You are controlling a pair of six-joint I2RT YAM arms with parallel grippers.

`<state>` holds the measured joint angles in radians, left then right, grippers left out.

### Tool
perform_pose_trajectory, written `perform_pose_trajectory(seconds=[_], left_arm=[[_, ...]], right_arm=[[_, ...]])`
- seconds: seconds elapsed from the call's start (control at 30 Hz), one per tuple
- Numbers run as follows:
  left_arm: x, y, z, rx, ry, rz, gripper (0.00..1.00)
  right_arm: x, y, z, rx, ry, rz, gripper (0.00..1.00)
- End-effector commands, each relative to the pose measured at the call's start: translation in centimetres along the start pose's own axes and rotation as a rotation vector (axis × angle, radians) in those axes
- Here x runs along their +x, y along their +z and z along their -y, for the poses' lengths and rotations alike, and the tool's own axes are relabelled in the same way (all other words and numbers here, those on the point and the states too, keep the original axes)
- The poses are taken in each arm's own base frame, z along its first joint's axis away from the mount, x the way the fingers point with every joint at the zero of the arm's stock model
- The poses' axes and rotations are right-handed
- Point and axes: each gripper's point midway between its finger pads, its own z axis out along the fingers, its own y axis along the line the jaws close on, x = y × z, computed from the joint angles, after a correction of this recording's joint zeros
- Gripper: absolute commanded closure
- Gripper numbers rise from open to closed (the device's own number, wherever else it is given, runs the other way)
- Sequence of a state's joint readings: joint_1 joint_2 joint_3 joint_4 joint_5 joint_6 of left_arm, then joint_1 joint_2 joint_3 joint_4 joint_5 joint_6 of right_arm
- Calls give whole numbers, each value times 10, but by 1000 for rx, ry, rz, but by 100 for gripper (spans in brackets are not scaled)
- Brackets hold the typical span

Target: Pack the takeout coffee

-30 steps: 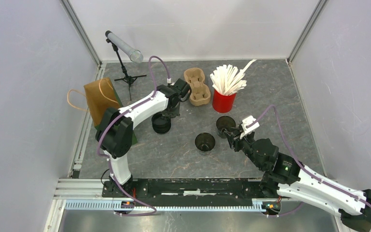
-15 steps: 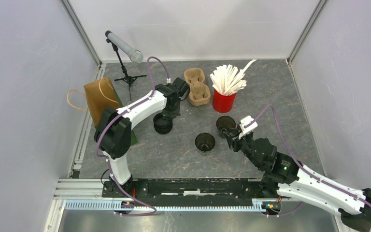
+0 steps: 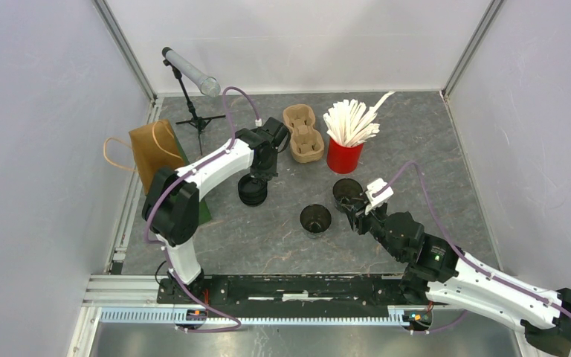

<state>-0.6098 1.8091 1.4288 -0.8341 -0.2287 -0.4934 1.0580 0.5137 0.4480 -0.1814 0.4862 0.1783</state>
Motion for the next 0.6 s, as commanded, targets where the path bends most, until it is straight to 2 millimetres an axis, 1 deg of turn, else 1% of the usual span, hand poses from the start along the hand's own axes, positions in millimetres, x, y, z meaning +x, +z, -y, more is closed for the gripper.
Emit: perform_pose_trajectory(seconds=[0.0,0.1,0.23,0.3,0.33,0.37,0.43,0.57], left_arm=[[-12,-12,3,40,1,45,97],[-11,-12,3,43,1,42,98],[-14,-17,3,49,-2,57,97],[-14,-18,4,56,8,53,89],[-13,-16,5,57,11,47,88],[-12,-16,5,55,13,40,88],[-10,-14,5,57,16,32,97],[-8,-15,4,59,16,37,98]], right_arm=[[-13,-1,-3,-12,27,36,59],[-12,-1,-3,-12,26,34,59],[-12,-1,-3,-11,26,35,59],[-12,0,-3,-12,26,35,59],[-12,0,-3,-11,26,35,59],[-12,1,-3,-13,25,35,59],[-11,1,-5,-18,27,31,59],[-12,1,-5,-21,29,32,59]])
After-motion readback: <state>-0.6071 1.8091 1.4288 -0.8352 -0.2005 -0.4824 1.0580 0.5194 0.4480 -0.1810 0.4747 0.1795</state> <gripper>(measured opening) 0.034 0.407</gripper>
